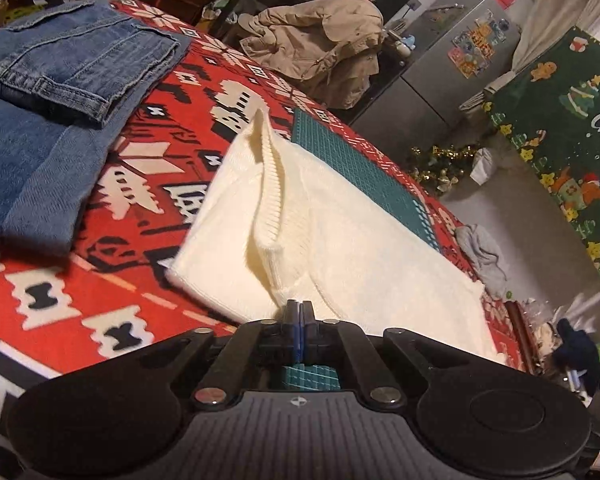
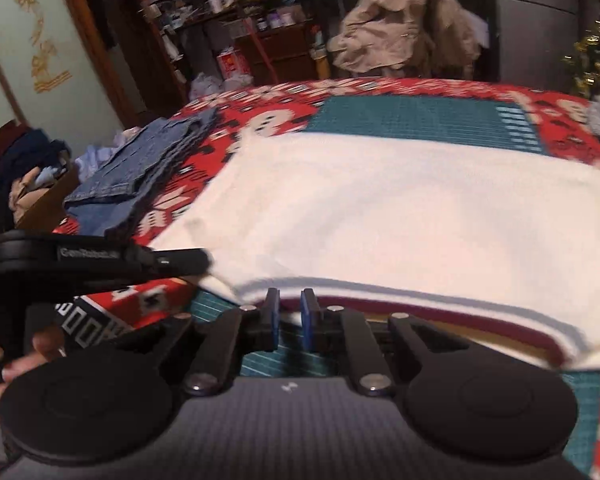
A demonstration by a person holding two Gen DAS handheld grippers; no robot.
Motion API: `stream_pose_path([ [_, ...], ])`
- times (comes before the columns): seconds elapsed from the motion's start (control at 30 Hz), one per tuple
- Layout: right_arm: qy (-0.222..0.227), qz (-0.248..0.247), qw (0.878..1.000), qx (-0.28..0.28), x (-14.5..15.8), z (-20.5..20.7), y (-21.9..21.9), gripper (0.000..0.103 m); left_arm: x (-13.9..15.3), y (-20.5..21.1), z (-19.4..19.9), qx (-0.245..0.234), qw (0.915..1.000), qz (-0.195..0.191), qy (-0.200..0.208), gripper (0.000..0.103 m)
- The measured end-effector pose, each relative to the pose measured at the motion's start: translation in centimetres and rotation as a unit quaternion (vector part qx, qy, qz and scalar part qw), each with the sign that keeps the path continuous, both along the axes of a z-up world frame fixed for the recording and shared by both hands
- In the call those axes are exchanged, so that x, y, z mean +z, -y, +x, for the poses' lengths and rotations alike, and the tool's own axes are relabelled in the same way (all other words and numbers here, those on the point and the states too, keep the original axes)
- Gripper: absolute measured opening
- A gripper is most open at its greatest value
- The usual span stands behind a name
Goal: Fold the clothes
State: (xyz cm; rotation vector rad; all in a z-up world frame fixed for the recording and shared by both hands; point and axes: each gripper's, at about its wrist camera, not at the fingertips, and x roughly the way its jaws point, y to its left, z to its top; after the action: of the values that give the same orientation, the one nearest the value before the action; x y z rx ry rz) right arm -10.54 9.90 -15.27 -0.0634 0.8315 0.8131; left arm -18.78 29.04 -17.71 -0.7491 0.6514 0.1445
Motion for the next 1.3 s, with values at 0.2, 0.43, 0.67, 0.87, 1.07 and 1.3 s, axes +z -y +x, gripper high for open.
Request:
stream_pose_path([
  [0.2, 0.022, 0.003, 0.996, -0.092, 1.6, 1.9, 8.3, 0.018, 2.1, 3.7, 1.4, -0.049, 0.9978, 0.044, 0.005, 0.001],
  [0.43, 0.001, 0.012, 0.988, -0.157, -0.1, 5.7, 14.6, 0.018, 2.8, 10.3, 6.2, -0.146, 0.9876, 0.055, 0.014, 0.001],
  [0.67, -0.022, 0.046, 0.982, -0.183, -2.2, 6.9, 17.4, 0.009, 2.7, 17.6, 11.5, -0.24, 0.9679, 0.073, 0.019, 0.001],
  [0.87, -0.034, 0.074, 0.975, -0.209, -2.4, 7.0, 19.7, 0.012, 1.0, 21.4, 12.9, -0.281, 0.9521, 0.121, 0.001, 0.002],
  [1.07, -0.017, 0.102, 0.977, -0.189, -1.4, 7.4, 19.5, 0.012, 0.9, 20.9, 13.0, -0.269, 0.9581, 0.097, -0.007, 0.002],
  [1.3, -0.024, 0.088, 0.977, -0.195, -2.7, 9.5, 18.5, 0.01, 1.1, 20.5, 12.9, -0.256, 0.963, 0.083, -0.008, 0.002],
])
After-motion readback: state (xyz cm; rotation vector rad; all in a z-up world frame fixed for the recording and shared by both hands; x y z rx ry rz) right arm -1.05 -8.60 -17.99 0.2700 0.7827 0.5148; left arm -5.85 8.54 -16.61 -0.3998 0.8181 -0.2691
